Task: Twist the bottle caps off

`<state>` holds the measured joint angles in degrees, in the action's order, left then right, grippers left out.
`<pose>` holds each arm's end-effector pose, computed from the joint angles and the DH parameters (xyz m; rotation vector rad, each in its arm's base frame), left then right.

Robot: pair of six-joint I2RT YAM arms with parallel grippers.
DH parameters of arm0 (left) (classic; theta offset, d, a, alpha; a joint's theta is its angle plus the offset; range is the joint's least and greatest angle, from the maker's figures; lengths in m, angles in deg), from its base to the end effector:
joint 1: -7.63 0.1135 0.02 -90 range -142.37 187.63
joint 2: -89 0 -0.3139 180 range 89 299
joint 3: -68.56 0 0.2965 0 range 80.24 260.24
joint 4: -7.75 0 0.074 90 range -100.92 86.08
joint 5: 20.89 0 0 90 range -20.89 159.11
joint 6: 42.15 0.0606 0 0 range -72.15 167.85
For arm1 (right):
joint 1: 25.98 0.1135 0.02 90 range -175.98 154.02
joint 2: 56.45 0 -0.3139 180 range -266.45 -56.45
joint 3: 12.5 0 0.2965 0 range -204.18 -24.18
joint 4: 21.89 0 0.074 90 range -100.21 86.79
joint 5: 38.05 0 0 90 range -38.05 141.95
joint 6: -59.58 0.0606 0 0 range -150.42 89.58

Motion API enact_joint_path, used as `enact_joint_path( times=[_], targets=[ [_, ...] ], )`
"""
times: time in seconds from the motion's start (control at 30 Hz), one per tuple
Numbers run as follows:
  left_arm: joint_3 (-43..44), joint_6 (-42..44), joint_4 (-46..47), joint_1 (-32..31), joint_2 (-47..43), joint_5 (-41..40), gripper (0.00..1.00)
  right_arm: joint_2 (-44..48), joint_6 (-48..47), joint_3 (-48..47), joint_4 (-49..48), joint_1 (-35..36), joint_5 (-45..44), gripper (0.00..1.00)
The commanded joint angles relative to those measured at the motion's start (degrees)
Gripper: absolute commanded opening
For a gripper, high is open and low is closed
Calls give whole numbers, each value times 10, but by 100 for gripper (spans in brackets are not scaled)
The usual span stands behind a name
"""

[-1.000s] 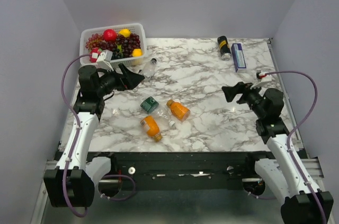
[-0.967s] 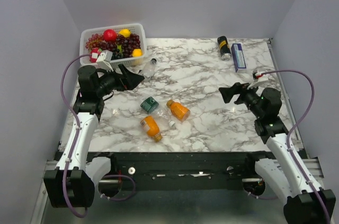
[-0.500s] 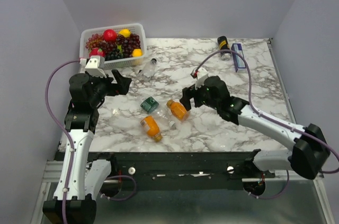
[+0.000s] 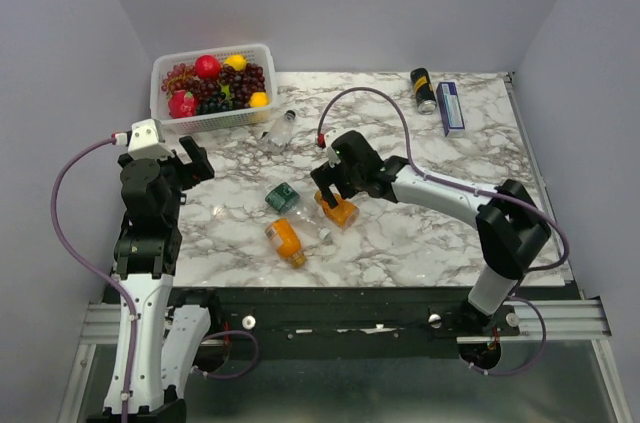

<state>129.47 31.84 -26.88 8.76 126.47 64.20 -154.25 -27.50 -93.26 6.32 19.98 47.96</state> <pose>0.1746 0.0086 0.3963 -0.3246 1.7367 -0.1128 0.3094 0.3139 0.2421 -0.8423 2.2292 0.3303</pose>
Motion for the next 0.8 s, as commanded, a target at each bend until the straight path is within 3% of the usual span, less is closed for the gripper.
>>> enact_joint_path(
  times=[0.0,0.33,0.5,0.63,0.77],
  targets=[
    [-5,21,-14,8,-4,-56,99,-33,-18,-18,41,6,-24,95],
    [-8,23,-5,12,1,31,99,-107,-17,-29,42,5,-20,91],
    [-8,16,-1,12,13,68,99,-121,-7,-32,41,5,-30,74],
    [-6,13,1,12,39,146,99,-110,1,-22,42,5,-33,61],
    [-1,32,-5,12,28,169,99,-74,17,3,42,6,-27,42]
  ],
)
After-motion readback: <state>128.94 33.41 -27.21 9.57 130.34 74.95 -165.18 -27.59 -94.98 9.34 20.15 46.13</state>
